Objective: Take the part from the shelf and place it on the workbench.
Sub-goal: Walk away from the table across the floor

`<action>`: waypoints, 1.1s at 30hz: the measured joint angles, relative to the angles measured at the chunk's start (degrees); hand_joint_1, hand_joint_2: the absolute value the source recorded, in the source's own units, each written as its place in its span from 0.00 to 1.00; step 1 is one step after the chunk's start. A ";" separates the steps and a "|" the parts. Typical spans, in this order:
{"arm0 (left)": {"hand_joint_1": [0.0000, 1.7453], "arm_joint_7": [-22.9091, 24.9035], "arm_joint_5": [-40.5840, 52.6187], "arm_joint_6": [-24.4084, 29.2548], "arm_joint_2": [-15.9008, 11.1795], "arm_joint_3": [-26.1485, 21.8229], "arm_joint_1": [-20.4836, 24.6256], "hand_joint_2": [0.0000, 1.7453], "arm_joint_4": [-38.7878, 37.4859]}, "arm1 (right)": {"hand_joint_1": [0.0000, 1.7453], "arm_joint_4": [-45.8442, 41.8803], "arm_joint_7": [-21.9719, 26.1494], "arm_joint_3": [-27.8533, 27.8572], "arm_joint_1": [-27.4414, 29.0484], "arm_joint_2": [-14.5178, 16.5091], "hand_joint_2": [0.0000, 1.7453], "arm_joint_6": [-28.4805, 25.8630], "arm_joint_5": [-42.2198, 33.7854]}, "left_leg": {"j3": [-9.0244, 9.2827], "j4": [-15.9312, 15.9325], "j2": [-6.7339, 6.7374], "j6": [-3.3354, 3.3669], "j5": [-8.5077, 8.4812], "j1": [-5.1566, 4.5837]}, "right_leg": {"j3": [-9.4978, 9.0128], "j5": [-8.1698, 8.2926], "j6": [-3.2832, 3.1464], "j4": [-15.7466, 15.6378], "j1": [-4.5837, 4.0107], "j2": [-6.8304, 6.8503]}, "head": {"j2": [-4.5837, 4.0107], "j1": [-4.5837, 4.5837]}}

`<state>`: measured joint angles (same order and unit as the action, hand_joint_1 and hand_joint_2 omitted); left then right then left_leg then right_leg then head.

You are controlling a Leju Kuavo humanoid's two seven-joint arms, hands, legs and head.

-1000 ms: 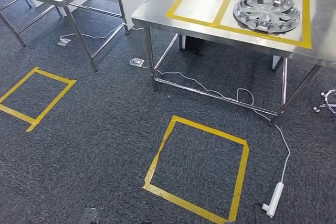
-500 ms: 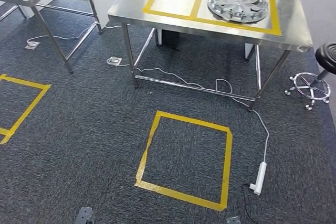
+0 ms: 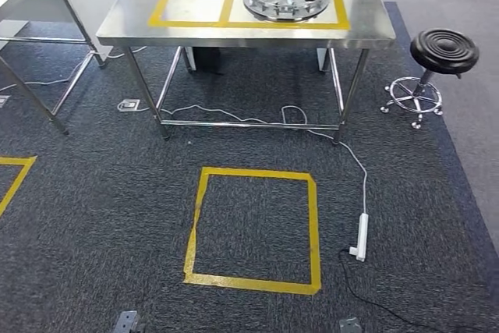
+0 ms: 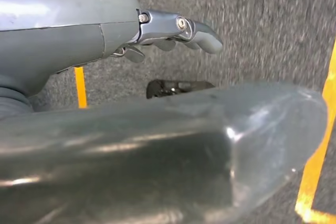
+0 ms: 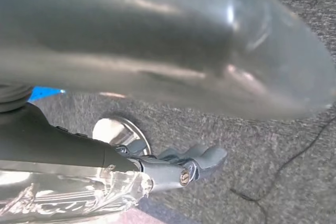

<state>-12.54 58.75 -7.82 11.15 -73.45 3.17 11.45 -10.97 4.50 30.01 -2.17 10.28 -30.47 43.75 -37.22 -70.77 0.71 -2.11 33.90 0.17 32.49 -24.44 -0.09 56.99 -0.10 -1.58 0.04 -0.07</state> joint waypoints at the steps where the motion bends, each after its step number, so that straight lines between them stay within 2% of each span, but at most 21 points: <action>1: 0.00 0.04 -0.04 -0.06 -0.03 -0.17 -0.05 0.00 0.00 | 0.00 0.00 0.12 -0.02 0.06 0.10 0.00 0.04 0.12 | -0.67 -1.32 -0.20 0.07 -0.13 0.00 | 0.13 0.14 0.03 0.01 -0.02 -0.85 | 0.00 -0.03; 3: 0.00 0.19 -0.04 -0.17 -0.10 -0.42 -0.06 0.00 0.00 | 0.00 0.00 0.42 0.02 0.18 0.14 0.00 0.16 0.10 | 1.09 2.34 -0.83 0.35 -3.36 0.07 | 0.27 0.41 0.29 0.04 -0.02 -2.61 | 0.00 -0.04; 5: 0.00 0.33 -0.04 -0.20 -0.14 -0.65 -0.04 0.00 0.00 | 0.00 0.00 0.63 0.04 0.07 0.14 0.00 0.27 0.03 | 4.94 10.01 -3.46 0.70 -6.82 0.38 | 0.53 0.62 0.69 0.30 -0.10 -4.22 | 0.00 -0.02; 7: 0.00 0.45 -0.04 -0.20 -0.15 -0.86 0.01 0.00 0.00 | 0.00 0.00 0.77 0.04 -0.14 0.14 0.00 0.33 0.01 | 6.80 14.08 -5.53 0.93 -7.64 0.59 | 1.17 0.88 1.24 0.63 -0.12 -5.53 | 0.00 0.01; 9: 0.00 0.54 -0.04 -0.22 -0.09 -0.98 0.05 0.00 -0.01 | 0.00 0.00 0.83 0.04 -0.06 0.13 0.00 0.40 0.01 | 6.78 14.46 -4.74 1.37 -7.58 0.54 | 1.93 1.22 1.94 0.62 0.06 -6.72 | 0.00 0.01; 10: 0.00 0.54 -0.04 -0.24 -0.09 -1.02 0.11 0.00 -0.01 | 0.00 0.00 0.84 0.04 0.10 0.11 0.00 0.43 -0.01 | 6.75 14.54 -4.06 1.71 -7.71 0.55 | 2.26 1.06 2.25 0.86 0.07 -6.24 | 0.00 0.05; 12: 0.00 0.54 -0.05 -0.28 -0.09 -1.07 0.13 0.00 -0.01 | 0.00 0.00 0.84 0.03 0.22 0.08 0.00 0.44 -0.03 | 6.71 14.73 -2.50 2.38 -7.95 0.70 | 3.80 -1.25 2.86 4.04 0.00 -3.11 | 0.00 0.57; 13: 0.00 0.54 -0.05 -0.28 -0.12 -1.10 0.07 0.00 0.00 | 0.00 0.00 0.86 0.03 0.13 0.08 0.00 0.45 -0.03 | 6.68 14.74 -1.69 2.54 -7.97 0.62 | 5.24 -3.35 3.16 7.41 0.02 -1.03 | 0.00 0.86; 15: 0.00 0.54 -0.06 -0.28 -0.13 -1.21 -0.17 0.00 0.00 | 0.00 0.00 0.90 0.02 -0.08 0.08 0.00 0.46 -0.03 | 6.59 14.72 0.22 2.67 -7.97 0.48 | 8.48 -7.20 3.68 15.02 0.29 0.85 | 0.00 1.05; 16: 0.00 0.54 -0.06 -0.28 -0.13 -1.27 -0.21 0.00 0.00 | 0.00 0.00 0.92 0.02 -0.03 0.08 0.00 0.46 -0.03 | 6.56 14.71 1.15 2.65 -7.96 0.45 | 9.16 -7.85 3.85 17.10 0.42 1.14 | 0.00 1.05; 17: 0.00 0.54 -0.05 -0.28 -0.13 -1.32 -0.19 0.00 0.00 | 0.00 0.00 0.92 0.03 0.08 0.08 0.00 0.46 -0.03 | 6.56 14.70 2.00 2.61 -7.93 0.44 | 8.71 -7.40 3.98 16.93 0.53 1.36 | 0.00 1.06; 18: 0.00 0.54 -0.03 -0.28 -0.12 -1.34 -0.15 0.00 0.00 | 0.00 0.00 0.92 0.03 0.18 0.08 0.00 0.46 -0.03 | 6.62 14.70 2.79 2.51 -7.89 0.46 | 7.06 -6.00 4.04 14.44 0.61 1.75 | 0.00 1.07; 21: 0.00 0.65 0.26 -0.19 -0.11 -1.35 -0.11 0.00 0.00 | 0.00 0.00 0.84 0.04 -0.03 0.10 0.00 0.28 -0.03 | 7.02 14.56 4.76 1.73 -7.58 0.18 | 0.42 -1.84 3.58 3.20 0.48 4.90 | 0.00 1.06; 22: 0.00 0.69 0.40 -0.11 -0.13 -1.35 -0.07 0.00 0.00 | 0.00 0.00 0.66 0.04 -0.13 0.13 0.00 0.17 -0.03 | 7.11 14.50 5.29 1.39 -7.54 0.03 | -0.44 -1.45 3.19 1.55 0.36 5.45 | 0.00 0.97; 24: 0.00 0.71 0.64 0.01 -0.14 -1.35 0.11 0.00 0.00 | 0.00 0.00 0.11 0.04 -0.04 0.21 0.00 0.12 -0.01 | 7.24 14.50 6.33 0.75 -7.57 -0.01 | -0.24 -1.32 2.26 1.23 0.17 4.59 | 0.00 0.75; 25: 0.00 0.68 0.83 0.04 -0.13 -1.34 0.26 0.00 0.00 | 0.00 0.00 -0.14 0.04 0.11 0.23 0.00 0.26 -0.02 | 7.26 14.41 6.04 0.36 -7.40 0.11 | -0.07 -1.22 1.89 1.21 0.20 3.97 | 0.00 0.72; 27: 0.00 0.55 1.20 0.06 -0.11 -1.32 0.38 0.00 0.00 | 0.00 0.00 -0.42 0.07 0.22 0.24 0.00 0.60 -0.10 | 6.31 12.10 3.46 -0.28 -5.45 0.34 | 0.12 -0.85 1.13 1.04 0.42 2.68 | 0.00 0.62; 29: 0.00 0.44 1.54 0.05 -0.11 -1.31 0.21 0.00 0.00 | 0.00 0.00 -0.69 0.10 0.04 0.23 0.00 0.91 -0.23 | 3.10 5.33 0.57 -0.45 -1.65 0.42 | 0.44 -0.51 0.59 0.98 0.55 1.21 | 0.00 0.45; 30: 0.00 0.43 1.70 0.05 -0.11 -1.29 0.08 0.00 0.00 | 0.00 0.00 -0.85 0.12 0.01 0.22 0.00 1.03 -0.30 | 1.17 1.45 0.08 -0.41 -0.09 0.41 | 0.60 -0.40 0.44 0.99 0.54 0.37 | 0.00 0.41; 32: 0.00 0.46 1.93 0.06 -0.16 -1.28 -0.06 0.00 0.00 | 0.00 0.00 -0.91 0.16 0.25 0.20 0.00 1.13 -0.39 | -0.78 -2.00 -0.26 -0.27 0.00 0.41 | 0.73 -0.28 0.42 1.02 0.49 -1.39 | 0.00 0.41; 33: 0.00 0.48 1.97 0.06 -0.23 -1.28 -0.07 0.00 0.00 | 0.00 0.00 -0.76 0.19 0.37 0.20 0.00 1.05 -0.42 | -0.23 -0.54 -0.45 -0.16 -1.61 0.42 | 0.74 -0.21 0.51 1.03 0.51 -2.29 | 0.00 0.42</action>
<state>-12.05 60.72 -7.77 10.92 -74.73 3.10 11.45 -10.97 3.74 30.20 -1.81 10.49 -29.42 43.33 -37.44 -71.30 0.26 -2.27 32.29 0.59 33.23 -24.64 0.42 58.01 0.41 -3.88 0.04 0.36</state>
